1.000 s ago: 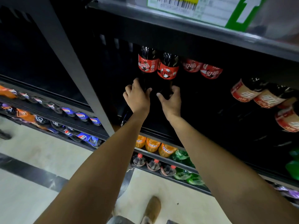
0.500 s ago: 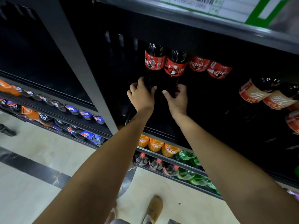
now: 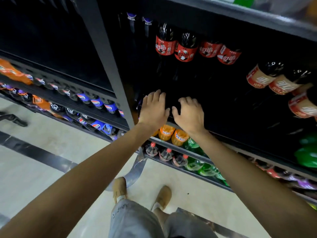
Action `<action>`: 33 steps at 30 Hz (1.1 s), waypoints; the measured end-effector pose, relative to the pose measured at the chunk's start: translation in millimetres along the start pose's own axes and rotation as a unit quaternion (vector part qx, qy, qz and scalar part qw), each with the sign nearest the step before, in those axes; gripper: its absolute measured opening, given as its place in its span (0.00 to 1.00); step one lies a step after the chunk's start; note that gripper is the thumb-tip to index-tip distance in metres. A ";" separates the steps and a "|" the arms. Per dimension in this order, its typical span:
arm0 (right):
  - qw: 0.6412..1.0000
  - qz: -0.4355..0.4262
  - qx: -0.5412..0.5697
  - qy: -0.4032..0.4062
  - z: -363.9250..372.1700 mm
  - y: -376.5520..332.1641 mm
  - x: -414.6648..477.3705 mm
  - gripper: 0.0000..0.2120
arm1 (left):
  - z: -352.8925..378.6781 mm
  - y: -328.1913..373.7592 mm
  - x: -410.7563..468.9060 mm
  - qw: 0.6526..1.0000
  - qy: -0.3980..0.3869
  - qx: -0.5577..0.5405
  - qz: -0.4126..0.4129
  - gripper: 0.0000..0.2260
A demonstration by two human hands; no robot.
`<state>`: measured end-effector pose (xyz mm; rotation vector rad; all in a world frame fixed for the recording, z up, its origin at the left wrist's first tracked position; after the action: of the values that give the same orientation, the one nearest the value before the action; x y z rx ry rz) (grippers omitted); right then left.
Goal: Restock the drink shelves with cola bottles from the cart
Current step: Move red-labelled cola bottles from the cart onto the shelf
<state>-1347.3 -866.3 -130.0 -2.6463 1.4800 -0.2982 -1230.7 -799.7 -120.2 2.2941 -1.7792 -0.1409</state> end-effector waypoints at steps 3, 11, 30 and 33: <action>0.995 -0.081 -0.036 -0.052 -1.5 -14.1 -38.2 0.18 | -0.8 0.2 -51.1 0.999 -0.034 -0.023 0.017 0.22; 0.967 -0.220 -0.031 -0.129 11.6 -94.4 -98.6 0.16 | -2.6 -76.8 -162.5 0.994 -0.077 0.021 -0.070 0.19; 0.832 -0.528 -0.017 -0.170 48.2 -527.1 -98.1 0.13 | -148.3 -405.3 -359.7 0.912 -0.021 0.080 -0.401 0.20; 0.809 -0.564 -0.006 -0.166 50.7 -587.1 -100.1 0.12 | -167.8 -443.9 -383.3 0.897 -0.017 0.091 -0.432 0.20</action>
<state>-898.6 -473.7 -87.8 -3.0051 -0.3154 0.1240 -874.4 -305.5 -91.1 3.0600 -0.6681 -0.1611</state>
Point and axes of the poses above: each hand's wrist, its own x-axis towards the middle knuckle, its own z-axis out of the palm, y = z × x, the point moved 2 cm from there along x, towards the middle knuckle, and after that the axes turned 4 degrees about z, right-handed, at the moved point
